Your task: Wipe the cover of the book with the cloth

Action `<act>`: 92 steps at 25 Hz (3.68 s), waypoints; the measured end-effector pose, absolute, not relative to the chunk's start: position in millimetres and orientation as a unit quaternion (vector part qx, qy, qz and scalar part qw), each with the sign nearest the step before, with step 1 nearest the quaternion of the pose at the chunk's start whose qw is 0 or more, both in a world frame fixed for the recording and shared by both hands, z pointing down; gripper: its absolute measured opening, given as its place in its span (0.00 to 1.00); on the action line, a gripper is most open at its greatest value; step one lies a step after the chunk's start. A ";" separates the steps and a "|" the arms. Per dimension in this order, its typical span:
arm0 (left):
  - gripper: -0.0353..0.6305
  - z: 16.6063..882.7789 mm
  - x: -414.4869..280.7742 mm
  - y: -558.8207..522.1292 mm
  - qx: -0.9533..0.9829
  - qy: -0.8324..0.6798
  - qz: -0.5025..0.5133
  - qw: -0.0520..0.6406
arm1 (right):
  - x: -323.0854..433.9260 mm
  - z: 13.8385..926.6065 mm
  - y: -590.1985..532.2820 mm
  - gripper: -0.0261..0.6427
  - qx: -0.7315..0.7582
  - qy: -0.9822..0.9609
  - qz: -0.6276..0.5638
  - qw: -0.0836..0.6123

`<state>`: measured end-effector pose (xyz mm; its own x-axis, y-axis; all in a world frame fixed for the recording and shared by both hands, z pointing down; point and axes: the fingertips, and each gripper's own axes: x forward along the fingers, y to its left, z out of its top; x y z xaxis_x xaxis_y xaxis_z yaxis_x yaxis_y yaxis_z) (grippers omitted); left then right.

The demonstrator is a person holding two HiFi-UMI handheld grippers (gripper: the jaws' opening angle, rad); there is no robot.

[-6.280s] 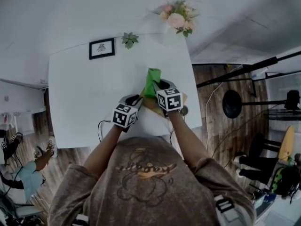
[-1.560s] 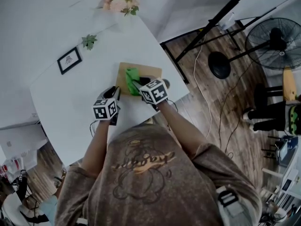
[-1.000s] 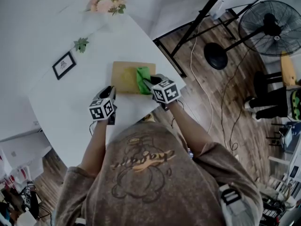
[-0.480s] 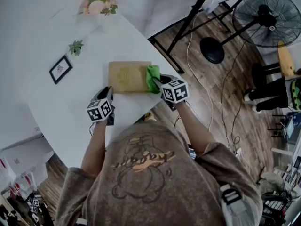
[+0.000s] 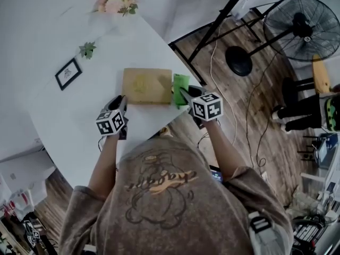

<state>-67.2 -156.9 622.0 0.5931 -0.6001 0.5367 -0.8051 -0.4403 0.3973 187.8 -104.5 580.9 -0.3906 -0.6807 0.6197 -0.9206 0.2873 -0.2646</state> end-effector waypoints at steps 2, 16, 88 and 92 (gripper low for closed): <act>0.18 614.8 -68.2 -156.5 0.837 -0.424 0.152 0.311 | 174.6 565.8 -111.5 0.13 0.505 -0.790 0.291 0.189; 0.18 594.8 -121.3 -141.5 0.811 -0.485 0.110 0.310 | 6.2 548.8 -145.7 0.13 0.340 -0.878 0.276 0.192; 0.17 585.4 -19.3 -122.8 0.868 -0.370 0.166 0.287 | 155.2 617.9 -94.0 0.14 0.440 -0.813 0.300 0.234; 0.17 587.4 -21.4 -120.4 0.867 -0.370 0.167 0.290 | 177.7 623.6 -87.5 0.14 0.460 -0.797 0.305 0.246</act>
